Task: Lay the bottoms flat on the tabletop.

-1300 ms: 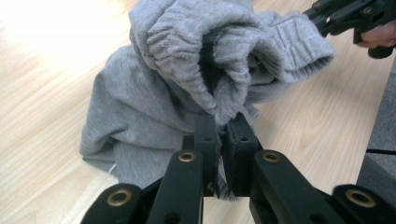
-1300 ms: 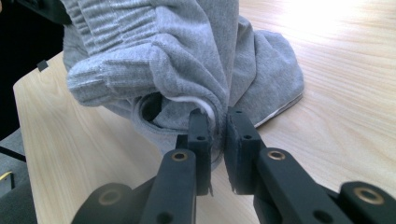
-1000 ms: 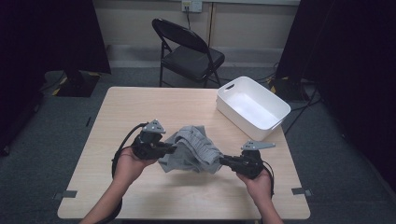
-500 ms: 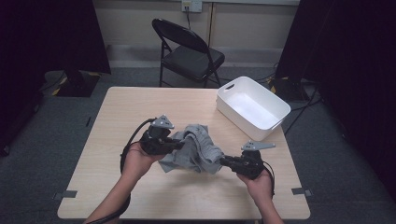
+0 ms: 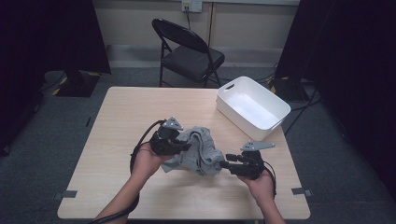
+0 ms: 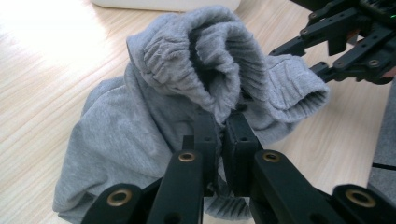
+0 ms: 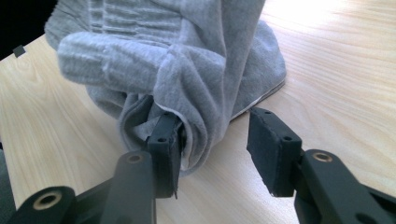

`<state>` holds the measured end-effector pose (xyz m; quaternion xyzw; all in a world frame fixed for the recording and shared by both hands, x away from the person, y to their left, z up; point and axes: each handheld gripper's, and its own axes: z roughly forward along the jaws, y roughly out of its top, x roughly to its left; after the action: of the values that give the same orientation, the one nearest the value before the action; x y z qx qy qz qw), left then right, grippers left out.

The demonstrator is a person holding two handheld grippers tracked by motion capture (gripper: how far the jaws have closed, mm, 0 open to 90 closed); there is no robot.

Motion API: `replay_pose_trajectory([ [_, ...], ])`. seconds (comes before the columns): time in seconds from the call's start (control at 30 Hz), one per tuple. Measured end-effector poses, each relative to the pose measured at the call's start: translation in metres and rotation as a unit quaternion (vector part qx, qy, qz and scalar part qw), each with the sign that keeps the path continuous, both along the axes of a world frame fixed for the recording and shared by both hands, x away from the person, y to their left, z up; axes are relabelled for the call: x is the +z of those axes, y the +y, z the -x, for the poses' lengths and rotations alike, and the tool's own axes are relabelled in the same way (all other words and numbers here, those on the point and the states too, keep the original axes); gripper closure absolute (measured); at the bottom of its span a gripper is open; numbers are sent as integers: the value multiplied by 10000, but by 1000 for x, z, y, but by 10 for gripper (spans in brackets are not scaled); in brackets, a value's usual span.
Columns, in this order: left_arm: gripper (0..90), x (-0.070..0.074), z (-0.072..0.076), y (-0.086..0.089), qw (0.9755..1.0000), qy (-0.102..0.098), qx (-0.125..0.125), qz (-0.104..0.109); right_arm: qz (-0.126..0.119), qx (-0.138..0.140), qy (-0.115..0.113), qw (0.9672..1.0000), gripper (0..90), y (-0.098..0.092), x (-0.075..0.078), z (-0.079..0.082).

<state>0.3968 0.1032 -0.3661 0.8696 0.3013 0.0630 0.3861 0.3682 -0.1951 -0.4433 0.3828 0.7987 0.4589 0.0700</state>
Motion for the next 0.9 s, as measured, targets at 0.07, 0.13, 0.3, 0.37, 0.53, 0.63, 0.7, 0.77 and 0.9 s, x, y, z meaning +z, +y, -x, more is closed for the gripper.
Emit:
replay_pose_trajectory([
  [0.07, 854, -1, -1, -3, 10000, -10, 6, -3, 63, -29, -41, 10000, 514, 0, 1, 0],
  [0.13, 854, -2, -1, -5, 10000, -12, -1, -18, 88, -36, -52, 9999, 504, -1, 1, 0],
  [0.3, 854, -5, -1, -9, 10000, -20, -1, -36, 129, -45, -71, 9999, 461, -1, 1, 1],
  [0.37, 854, -7, -2, -10, 10000, -1, 13, -46, 126, -34, -102, 9999, 442, -1, 1, 1],
  [0.53, 853, -11, -4, -13, 10000, 11, -3, -59, 140, -15, -155, 9998, 420, 0, 3, 1],
  [0.63, 853, -12, -4, -15, 10000, 21, 2, -71, 171, -8, -169, 9997, 402, 0, 2, 1],
  [0.7, 853, -13, -4, -17, 10000, 20, 0, -96, 175, -16, -176, 9997, 394, 0, 2, 1],
  [0.77, 853, -14, -5, -19, 9999, 31, -8, -98, 188, 1, -200, 9996, 390, 0, 3, 1],
  [0.9, 852, -16, -6, -22, 9999, 43, -19, -107, 195, 3, -217, 9996, 378, 0, 4, 2],
])
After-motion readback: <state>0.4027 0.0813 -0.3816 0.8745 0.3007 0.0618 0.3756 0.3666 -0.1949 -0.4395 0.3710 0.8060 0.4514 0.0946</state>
